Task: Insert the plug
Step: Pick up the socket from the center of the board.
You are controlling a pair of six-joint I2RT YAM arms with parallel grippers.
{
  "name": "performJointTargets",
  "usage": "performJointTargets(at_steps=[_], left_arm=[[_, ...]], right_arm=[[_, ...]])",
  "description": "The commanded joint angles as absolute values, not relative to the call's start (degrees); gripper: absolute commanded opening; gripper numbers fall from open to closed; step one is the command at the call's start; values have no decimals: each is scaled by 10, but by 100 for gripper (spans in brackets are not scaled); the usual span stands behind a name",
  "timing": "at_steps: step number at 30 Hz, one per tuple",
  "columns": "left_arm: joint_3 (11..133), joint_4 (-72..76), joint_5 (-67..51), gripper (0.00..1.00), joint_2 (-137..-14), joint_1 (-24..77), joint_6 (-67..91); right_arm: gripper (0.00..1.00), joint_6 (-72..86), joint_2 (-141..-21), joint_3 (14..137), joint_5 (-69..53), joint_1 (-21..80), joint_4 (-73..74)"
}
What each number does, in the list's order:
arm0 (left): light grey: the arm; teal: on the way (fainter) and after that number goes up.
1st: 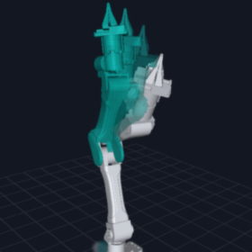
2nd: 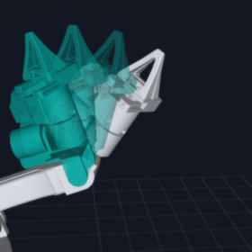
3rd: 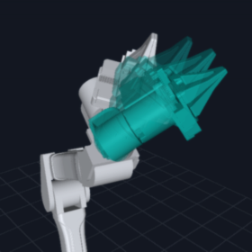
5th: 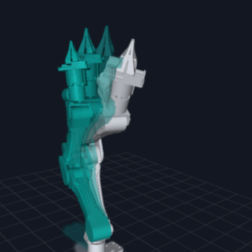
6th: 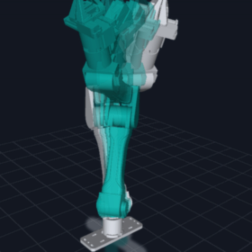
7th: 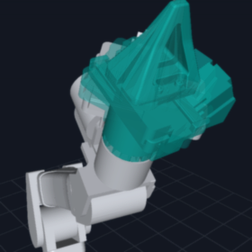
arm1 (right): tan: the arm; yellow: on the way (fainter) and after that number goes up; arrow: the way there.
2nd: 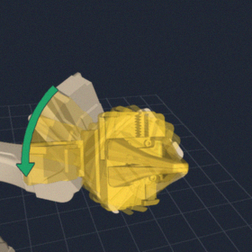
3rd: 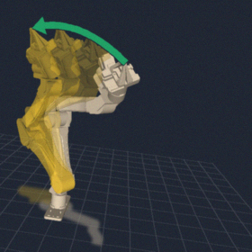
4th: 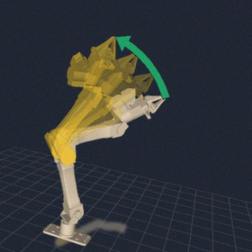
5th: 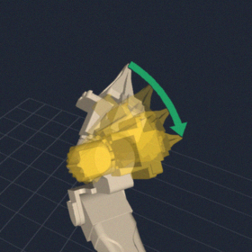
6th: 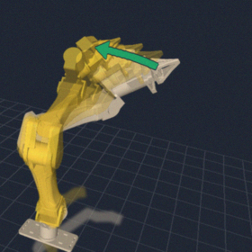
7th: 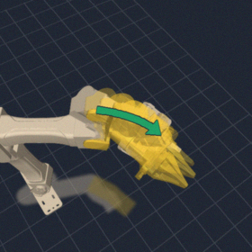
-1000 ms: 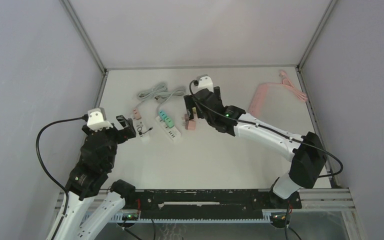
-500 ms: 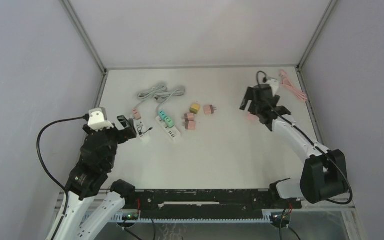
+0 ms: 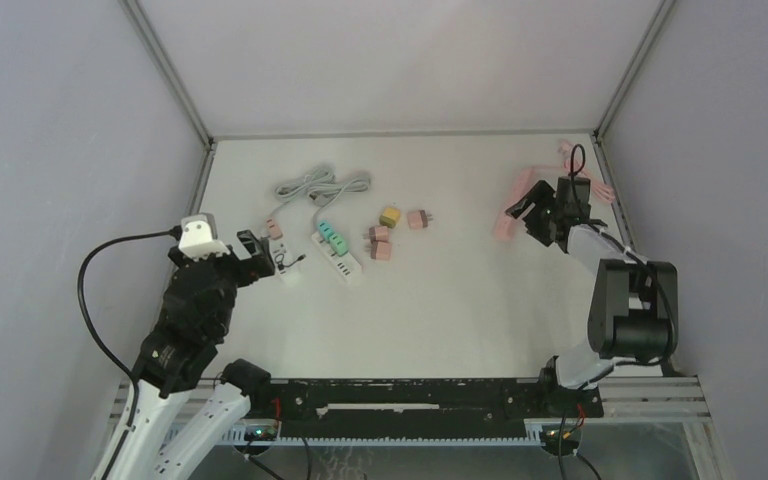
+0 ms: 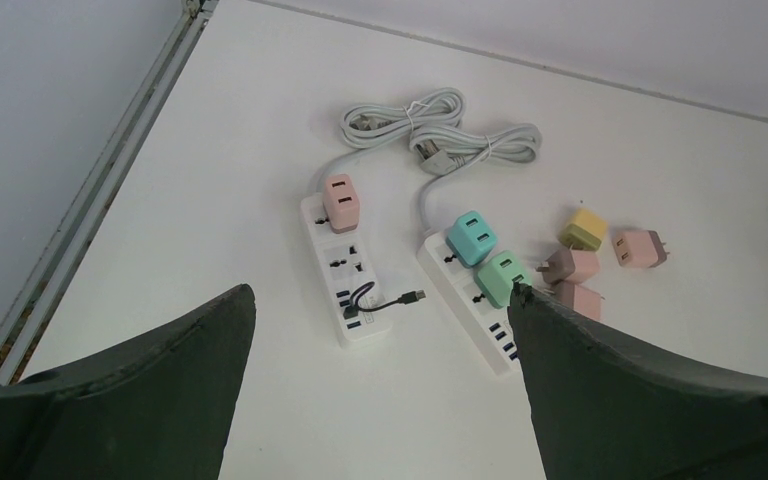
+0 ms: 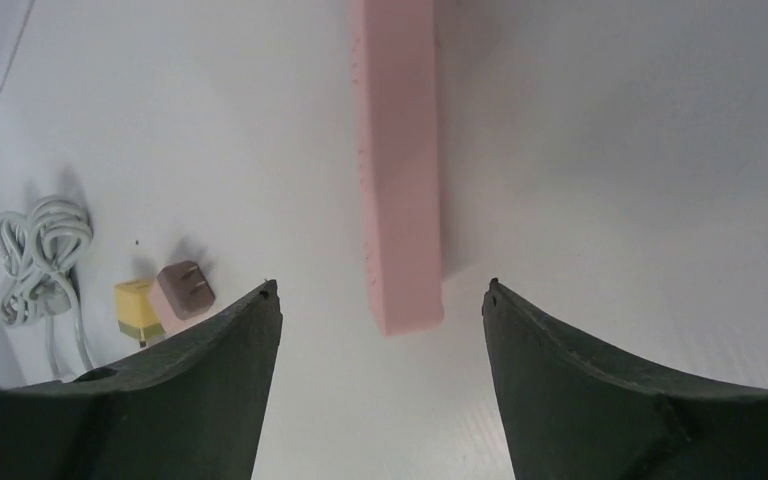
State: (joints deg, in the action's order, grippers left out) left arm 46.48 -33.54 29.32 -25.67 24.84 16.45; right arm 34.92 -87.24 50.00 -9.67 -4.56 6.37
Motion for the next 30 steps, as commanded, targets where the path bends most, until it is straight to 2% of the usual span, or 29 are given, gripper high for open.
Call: performJointTargets(at_steps=[1,5,8,12,15,21,25,30], left_arm=[[456,-312,282,100,-267,244,150],[455,-311,282,100,-272,244,148],[455,-310,280,100,-275,244,147],[455,-310,277,100,-278,244,147],[455,-310,276,100,-277,244,147],[454,-310,273,100,-271,244,147],[453,-308,269,100,-266,244,147],[451,-307,268,100,-260,244,147]], right_arm=[[79,391,-943,532,-173,-69,-9],[74,403,-1016,568,-223,-72,-31],[65,414,-1041,578,-244,-74,-47],[45,425,-1055,578,-269,-80,-64],[25,428,-1055,569,-303,-81,-77],[1,473,-1002,497,-377,-79,-162],[0,498,-942,438,-405,-60,-200],[0,519,-872,442,-429,-49,-210]])
